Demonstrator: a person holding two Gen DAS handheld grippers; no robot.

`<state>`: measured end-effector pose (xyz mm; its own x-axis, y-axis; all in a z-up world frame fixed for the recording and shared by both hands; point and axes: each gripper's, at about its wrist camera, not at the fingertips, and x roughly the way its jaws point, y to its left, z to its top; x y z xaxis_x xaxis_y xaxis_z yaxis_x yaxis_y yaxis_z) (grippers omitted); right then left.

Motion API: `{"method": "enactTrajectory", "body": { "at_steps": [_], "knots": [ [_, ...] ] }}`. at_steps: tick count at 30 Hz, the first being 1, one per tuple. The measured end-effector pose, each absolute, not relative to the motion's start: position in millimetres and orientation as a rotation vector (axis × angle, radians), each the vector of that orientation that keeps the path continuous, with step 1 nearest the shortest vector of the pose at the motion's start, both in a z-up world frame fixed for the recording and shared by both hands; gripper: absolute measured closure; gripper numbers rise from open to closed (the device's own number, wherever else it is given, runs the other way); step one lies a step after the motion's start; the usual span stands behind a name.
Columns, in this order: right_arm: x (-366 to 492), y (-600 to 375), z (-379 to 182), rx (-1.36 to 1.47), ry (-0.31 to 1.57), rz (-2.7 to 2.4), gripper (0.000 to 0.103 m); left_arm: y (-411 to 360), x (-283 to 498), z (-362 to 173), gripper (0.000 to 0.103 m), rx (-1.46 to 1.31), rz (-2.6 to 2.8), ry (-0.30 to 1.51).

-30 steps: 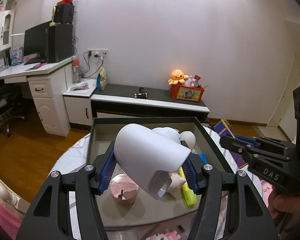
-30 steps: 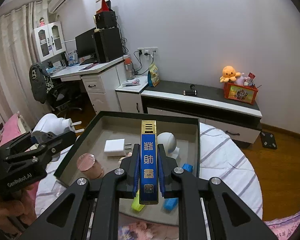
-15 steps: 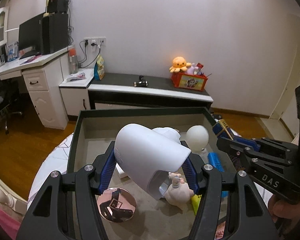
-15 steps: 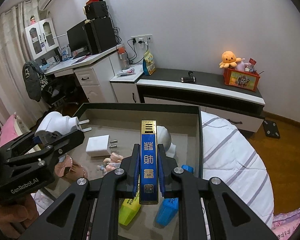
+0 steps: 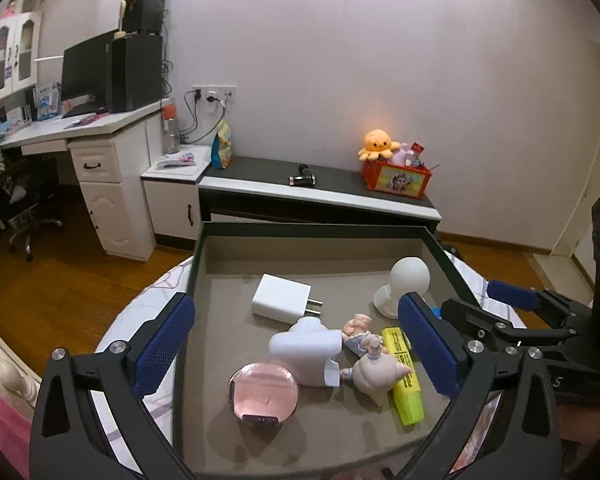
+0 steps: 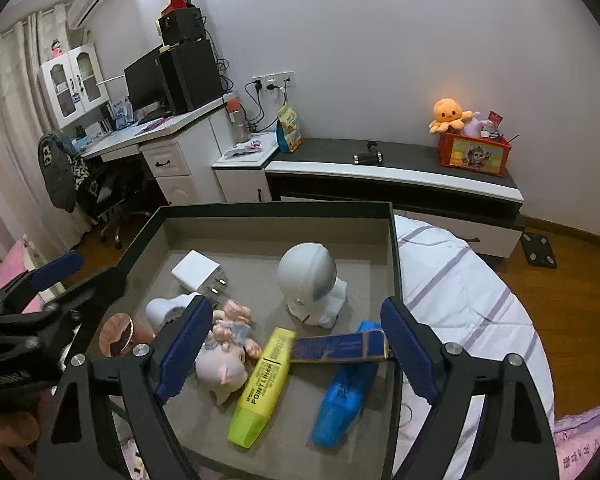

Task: Organize rigid objects
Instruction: 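Carry the white object and blue-gold box into the pink box and open both tools, then withdraw both tools from the box toward the remaining objects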

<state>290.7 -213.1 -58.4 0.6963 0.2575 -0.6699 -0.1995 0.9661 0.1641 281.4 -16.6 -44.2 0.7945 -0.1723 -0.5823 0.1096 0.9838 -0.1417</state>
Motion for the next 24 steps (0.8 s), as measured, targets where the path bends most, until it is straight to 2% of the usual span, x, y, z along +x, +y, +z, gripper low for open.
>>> {"method": "enactTrajectory", "body": {
  "at_steps": [1,2,24],
  "knots": [
    [287.9,-213.6,-57.7,0.08,0.759,0.242,0.01,-13.7,277.4,-42.8,0.0,-0.106,-0.15,0.63],
    [283.9,-214.8,-56.0,0.082,0.749,0.233,0.0,-11.0,272.3,-41.0,0.0,-0.108,-0.147,0.625],
    [145.2,-220.7,-10.2,0.094,0.61,0.202,0.0,15.8,138.0,-29.2,0.0,-0.124,-0.103,0.591]
  ]
}}
